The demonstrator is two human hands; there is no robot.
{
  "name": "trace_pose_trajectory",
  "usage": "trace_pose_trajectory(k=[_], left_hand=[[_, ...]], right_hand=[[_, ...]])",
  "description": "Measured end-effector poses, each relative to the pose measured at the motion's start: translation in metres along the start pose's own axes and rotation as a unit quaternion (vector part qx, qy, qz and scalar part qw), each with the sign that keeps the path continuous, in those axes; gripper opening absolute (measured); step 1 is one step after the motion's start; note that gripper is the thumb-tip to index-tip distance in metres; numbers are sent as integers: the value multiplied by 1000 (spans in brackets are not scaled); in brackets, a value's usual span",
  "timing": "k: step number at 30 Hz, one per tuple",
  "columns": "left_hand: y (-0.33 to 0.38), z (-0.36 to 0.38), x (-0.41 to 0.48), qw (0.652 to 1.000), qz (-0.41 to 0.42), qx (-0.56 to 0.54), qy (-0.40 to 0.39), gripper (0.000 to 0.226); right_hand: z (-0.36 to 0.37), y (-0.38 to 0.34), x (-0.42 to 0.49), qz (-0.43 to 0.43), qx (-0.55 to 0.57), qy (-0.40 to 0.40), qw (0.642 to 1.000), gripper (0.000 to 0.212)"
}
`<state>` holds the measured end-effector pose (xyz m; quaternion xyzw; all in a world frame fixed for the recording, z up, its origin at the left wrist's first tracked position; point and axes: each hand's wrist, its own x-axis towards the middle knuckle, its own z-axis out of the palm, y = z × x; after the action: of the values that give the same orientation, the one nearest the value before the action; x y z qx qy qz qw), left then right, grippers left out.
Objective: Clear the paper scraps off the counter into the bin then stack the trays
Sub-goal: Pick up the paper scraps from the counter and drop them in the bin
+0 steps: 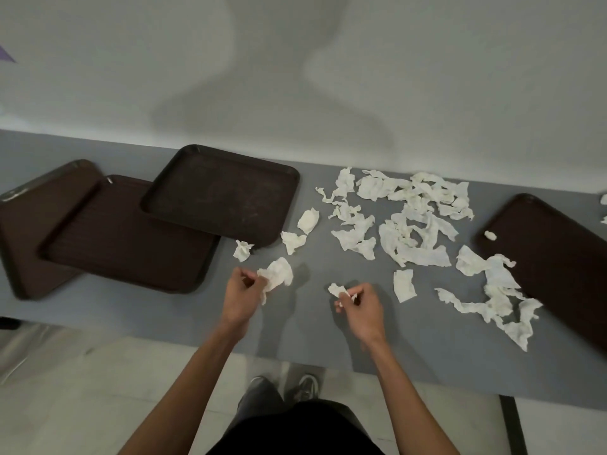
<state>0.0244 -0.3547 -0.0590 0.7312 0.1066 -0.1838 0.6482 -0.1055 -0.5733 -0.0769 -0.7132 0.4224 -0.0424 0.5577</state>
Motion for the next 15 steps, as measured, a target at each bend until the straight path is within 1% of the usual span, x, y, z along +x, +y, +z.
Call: trace_pose_trajectory(k=[1, 2, 3, 5, 7, 9, 11, 12, 13, 15], left_hand=[[4, 1, 0, 997, -32, -68, -8, 16], [8, 3, 0, 990, -63, -121, -20, 12], [12, 4, 1, 984, -93, -149, -27, 10], [19, 8, 4, 976, -143, -166, -10, 18], [24, 12, 7, 968, -182, -169, 26, 18], [27, 14, 7, 969, -184, -162, 16, 22], [28, 16, 6, 982, -151, -111, -26, 32], [27, 18, 5, 986, -131, -91, -38, 30], [26, 19, 5, 987, -126, -93, -48, 24], [24, 22, 5, 984, -123, -111, -62, 31]], right_hand=[[1, -5, -1, 13, 70, -12, 997, 4], [3, -9, -1, 23, 127, -26, 991, 10], [4, -13, -1, 29, 165, -40, 985, 20], [7, -21, 0, 54, 200, -64, 976, 34], [8, -29, 0, 95, 233, -71, 965, 33], [11, -38, -2, 127, 273, -72, 951, 25], [15, -41, -2, 132, 280, -84, 947, 20], [16, -41, -3, 120, 260, -95, 953, 21], [17, -41, -4, 105, 241, -105, 959, 26], [17, -42, -8, 91, 232, -115, 962, 33]])
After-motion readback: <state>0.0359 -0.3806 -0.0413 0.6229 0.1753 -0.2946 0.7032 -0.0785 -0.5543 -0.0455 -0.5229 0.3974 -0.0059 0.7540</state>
